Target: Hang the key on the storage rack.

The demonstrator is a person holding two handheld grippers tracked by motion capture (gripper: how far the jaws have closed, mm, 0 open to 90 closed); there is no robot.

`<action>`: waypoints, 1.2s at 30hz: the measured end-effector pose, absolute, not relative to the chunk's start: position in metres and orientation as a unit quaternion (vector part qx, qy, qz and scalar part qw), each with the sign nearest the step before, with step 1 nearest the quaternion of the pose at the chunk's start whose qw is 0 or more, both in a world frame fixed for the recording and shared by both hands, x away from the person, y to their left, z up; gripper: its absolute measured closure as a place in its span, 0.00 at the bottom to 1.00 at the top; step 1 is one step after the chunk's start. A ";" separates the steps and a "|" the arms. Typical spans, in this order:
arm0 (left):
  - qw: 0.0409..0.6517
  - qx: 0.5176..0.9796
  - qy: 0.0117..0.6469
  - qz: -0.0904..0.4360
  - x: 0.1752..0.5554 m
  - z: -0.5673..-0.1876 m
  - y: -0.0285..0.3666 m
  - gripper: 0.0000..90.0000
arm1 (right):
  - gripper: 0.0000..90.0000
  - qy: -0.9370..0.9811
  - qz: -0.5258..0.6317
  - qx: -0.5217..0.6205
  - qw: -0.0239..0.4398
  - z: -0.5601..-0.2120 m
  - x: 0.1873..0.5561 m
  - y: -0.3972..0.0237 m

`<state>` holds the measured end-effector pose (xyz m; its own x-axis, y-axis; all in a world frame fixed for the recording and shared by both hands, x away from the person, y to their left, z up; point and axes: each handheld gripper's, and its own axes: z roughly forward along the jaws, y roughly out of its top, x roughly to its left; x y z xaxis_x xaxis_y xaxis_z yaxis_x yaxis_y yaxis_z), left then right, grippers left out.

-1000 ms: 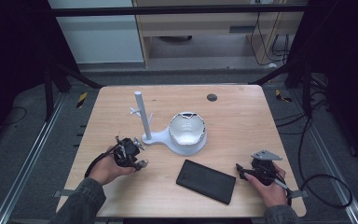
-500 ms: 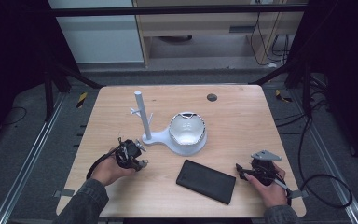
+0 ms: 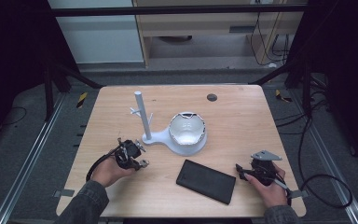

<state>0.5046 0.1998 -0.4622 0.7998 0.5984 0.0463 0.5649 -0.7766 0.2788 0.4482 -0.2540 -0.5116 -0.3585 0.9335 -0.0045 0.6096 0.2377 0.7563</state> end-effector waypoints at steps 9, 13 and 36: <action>0.119 0.941 0.308 0.068 0.504 -0.460 0.201 0.93 | 0.23 0.751 0.342 0.513 0.237 -0.512 0.448 -0.254; 0.123 0.941 0.307 0.063 0.503 -0.456 0.201 0.93 | 0.23 0.752 0.341 0.512 0.237 -0.512 0.448 -0.254; 0.135 0.946 0.286 0.074 0.491 -0.407 0.208 0.93 | 0.22 0.753 0.341 0.511 0.235 -0.512 0.448 -0.253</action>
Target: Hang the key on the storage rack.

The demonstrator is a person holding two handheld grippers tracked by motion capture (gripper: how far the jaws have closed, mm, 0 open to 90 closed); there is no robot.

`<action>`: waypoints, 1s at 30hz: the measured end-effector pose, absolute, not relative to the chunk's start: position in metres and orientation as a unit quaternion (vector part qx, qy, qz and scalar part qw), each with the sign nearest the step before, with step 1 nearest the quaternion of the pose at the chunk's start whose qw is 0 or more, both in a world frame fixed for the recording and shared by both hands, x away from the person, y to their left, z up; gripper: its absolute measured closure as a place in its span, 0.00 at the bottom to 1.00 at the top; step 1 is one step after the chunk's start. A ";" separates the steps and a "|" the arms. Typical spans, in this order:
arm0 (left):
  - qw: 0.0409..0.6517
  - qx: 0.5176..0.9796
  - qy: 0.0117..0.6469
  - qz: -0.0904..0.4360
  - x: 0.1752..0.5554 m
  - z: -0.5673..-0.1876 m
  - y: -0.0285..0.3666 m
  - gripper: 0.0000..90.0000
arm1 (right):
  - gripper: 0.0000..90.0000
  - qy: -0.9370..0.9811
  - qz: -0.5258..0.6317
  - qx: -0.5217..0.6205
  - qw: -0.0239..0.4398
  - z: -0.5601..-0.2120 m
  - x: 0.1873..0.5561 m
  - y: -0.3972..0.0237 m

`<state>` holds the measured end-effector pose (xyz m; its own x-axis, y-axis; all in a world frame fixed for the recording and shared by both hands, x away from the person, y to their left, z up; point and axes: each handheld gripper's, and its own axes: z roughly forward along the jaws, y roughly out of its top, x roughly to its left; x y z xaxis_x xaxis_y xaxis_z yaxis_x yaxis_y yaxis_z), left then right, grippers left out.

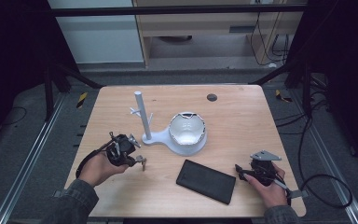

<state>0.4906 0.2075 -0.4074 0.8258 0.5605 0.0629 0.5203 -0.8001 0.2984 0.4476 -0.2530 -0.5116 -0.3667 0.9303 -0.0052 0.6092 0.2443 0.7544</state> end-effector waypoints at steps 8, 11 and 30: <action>0.145 0.943 0.288 0.083 0.490 -0.386 0.211 0.93 | 0.22 0.753 0.342 0.512 0.234 -0.512 0.447 -0.253; 0.147 0.942 0.288 0.089 0.491 -0.374 0.214 0.93 | 0.22 0.753 0.342 0.512 0.234 -0.512 0.447 -0.253; 0.169 0.930 0.300 0.126 0.507 -0.292 0.225 0.93 | 0.21 0.754 0.340 0.511 0.234 -0.512 0.448 -0.252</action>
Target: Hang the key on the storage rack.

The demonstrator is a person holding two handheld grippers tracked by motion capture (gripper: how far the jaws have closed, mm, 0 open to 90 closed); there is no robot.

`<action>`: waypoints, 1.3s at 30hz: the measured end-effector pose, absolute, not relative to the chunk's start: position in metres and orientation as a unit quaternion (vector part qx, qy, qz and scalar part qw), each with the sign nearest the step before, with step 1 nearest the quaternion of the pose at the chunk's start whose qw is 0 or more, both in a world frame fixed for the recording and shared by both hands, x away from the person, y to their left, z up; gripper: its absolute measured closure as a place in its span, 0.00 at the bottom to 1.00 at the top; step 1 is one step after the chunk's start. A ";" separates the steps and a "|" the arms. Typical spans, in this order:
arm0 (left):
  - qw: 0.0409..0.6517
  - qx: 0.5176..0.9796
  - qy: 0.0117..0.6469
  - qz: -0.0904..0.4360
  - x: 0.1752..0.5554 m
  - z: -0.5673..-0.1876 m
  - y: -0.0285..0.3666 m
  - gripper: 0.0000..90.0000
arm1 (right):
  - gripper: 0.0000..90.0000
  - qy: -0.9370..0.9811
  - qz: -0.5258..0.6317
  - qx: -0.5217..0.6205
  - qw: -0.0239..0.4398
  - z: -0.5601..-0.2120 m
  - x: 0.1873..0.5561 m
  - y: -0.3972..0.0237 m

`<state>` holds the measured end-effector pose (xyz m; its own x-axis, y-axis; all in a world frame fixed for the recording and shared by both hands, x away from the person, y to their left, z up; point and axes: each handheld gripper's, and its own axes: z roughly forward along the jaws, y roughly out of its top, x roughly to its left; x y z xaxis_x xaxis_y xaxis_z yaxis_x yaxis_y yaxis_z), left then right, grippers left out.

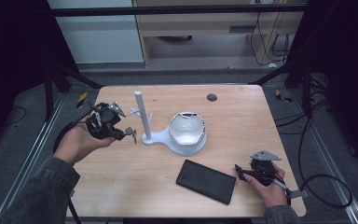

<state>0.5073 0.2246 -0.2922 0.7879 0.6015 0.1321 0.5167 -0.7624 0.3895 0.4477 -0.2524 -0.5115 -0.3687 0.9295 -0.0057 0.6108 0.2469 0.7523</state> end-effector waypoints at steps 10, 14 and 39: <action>0.169 0.925 0.314 0.133 0.520 -0.273 0.228 0.93 | 0.21 0.756 0.340 0.507 0.235 -0.512 0.448 -0.253; 0.171 0.923 0.318 0.136 0.523 -0.267 0.230 0.93 | 0.20 0.756 0.341 0.507 0.235 -0.512 0.448 -0.252; 0.156 0.922 0.327 0.140 0.538 -0.257 0.225 0.93 | 0.20 0.756 0.342 0.507 0.233 -0.512 0.448 -0.252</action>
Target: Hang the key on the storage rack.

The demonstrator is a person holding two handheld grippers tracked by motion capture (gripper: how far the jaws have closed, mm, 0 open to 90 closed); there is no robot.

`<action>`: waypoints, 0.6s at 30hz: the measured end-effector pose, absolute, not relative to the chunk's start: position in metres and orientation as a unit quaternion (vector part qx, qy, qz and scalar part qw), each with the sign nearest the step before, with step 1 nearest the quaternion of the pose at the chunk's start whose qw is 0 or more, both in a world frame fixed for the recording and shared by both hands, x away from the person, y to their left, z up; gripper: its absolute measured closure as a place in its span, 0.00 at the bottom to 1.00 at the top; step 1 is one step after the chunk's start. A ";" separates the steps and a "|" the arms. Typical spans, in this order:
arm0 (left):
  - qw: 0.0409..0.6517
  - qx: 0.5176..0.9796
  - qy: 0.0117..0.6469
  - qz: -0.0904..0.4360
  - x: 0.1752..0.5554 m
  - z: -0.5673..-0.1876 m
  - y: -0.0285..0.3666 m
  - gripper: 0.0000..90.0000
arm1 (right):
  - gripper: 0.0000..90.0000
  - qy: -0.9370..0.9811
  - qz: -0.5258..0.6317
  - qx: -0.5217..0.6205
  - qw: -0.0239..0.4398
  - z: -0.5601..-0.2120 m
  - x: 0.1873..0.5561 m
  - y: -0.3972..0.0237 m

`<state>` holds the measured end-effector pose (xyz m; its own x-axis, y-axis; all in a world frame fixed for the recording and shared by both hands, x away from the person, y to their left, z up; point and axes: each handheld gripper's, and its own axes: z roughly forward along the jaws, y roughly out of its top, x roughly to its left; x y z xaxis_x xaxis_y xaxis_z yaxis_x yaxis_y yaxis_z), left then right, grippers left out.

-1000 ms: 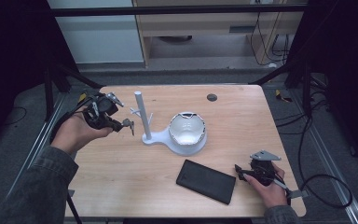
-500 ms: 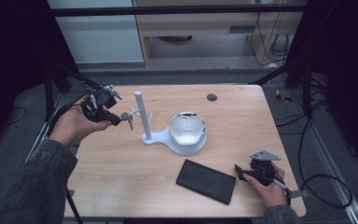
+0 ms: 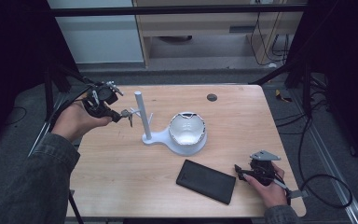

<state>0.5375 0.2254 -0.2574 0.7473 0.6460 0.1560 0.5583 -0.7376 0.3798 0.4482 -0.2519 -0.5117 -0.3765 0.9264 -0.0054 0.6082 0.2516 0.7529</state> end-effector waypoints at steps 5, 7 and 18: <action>0.155 0.922 0.326 0.139 0.539 -0.257 0.224 0.93 | 0.20 0.756 0.342 0.507 0.233 -0.512 0.448 -0.252; 0.154 0.922 0.327 0.138 0.540 -0.258 0.224 0.93 | 0.20 0.756 0.341 0.508 0.233 -0.512 0.448 -0.252; 0.158 0.920 0.333 0.135 0.550 -0.261 0.220 0.93 | 0.20 0.756 0.342 0.507 0.232 -0.512 0.448 -0.252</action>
<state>0.5496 0.2203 -0.2614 0.7414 0.6557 0.1427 0.5708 -0.7280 0.3796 0.4483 -0.2518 -0.5117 -0.3783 0.9257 -0.0043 0.6084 0.2521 0.7525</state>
